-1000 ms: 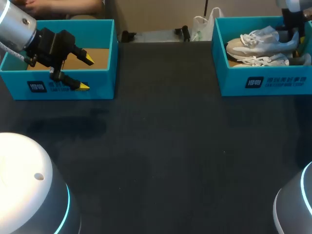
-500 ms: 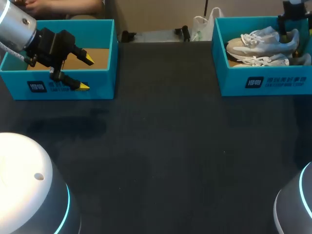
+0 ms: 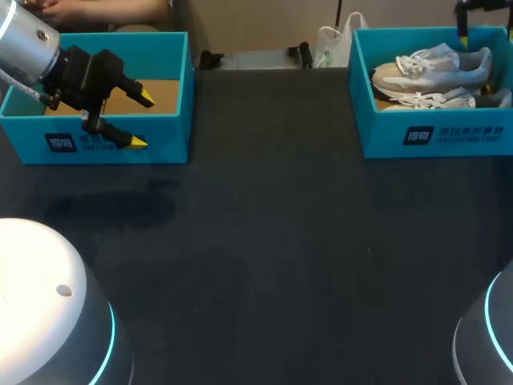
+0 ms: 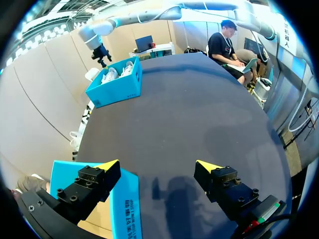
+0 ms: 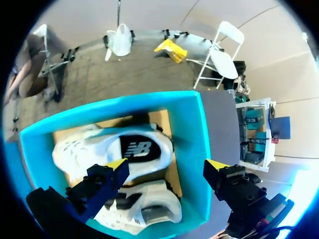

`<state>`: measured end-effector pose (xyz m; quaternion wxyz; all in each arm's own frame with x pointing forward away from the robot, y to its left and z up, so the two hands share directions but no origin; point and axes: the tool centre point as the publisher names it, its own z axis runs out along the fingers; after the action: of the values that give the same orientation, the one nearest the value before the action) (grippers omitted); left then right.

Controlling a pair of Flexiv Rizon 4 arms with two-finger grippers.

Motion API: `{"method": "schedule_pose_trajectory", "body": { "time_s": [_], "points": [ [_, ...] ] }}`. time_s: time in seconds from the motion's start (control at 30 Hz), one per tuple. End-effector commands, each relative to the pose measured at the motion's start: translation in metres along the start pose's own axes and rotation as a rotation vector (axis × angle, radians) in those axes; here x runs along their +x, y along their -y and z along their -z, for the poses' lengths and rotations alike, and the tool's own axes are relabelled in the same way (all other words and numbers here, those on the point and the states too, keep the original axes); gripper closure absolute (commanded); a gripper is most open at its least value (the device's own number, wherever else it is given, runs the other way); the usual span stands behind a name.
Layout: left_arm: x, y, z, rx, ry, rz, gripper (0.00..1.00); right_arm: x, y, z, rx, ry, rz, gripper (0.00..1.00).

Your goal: Take the shoe out of the shoebox, open the shoe tongue, remove and reinsert the insole, then place the shoe into the shoebox

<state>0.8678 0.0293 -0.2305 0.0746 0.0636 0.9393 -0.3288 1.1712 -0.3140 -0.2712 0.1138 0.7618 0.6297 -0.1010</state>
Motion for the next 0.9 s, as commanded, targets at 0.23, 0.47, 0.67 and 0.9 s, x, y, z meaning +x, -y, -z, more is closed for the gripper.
{"method": "schedule_pose_trajectory", "body": {
  "time_s": [0.23,0.47,0.67,0.9],
  "points": [
    [0.0,0.001,0.0,-0.004,-0.002,0.001,0.0,-0.002,0.07,0.048,-0.127,-0.075,0.059,0.0],
    [-0.005,0.014,0.011,0.042,0.056,0.066,0.0,-0.001,0.079,0.054,-0.123,-0.092,0.088,0.0],
    [-0.027,0.037,0.04,0.005,0.224,0.389,0.0,-0.001,0.079,0.054,-0.123,-0.092,0.088,0.0],
    [-0.043,0.038,0.049,-0.246,0.337,0.675,0.0,-0.001,0.079,0.054,-0.123,-0.092,0.088,0.0]
  ]
}}
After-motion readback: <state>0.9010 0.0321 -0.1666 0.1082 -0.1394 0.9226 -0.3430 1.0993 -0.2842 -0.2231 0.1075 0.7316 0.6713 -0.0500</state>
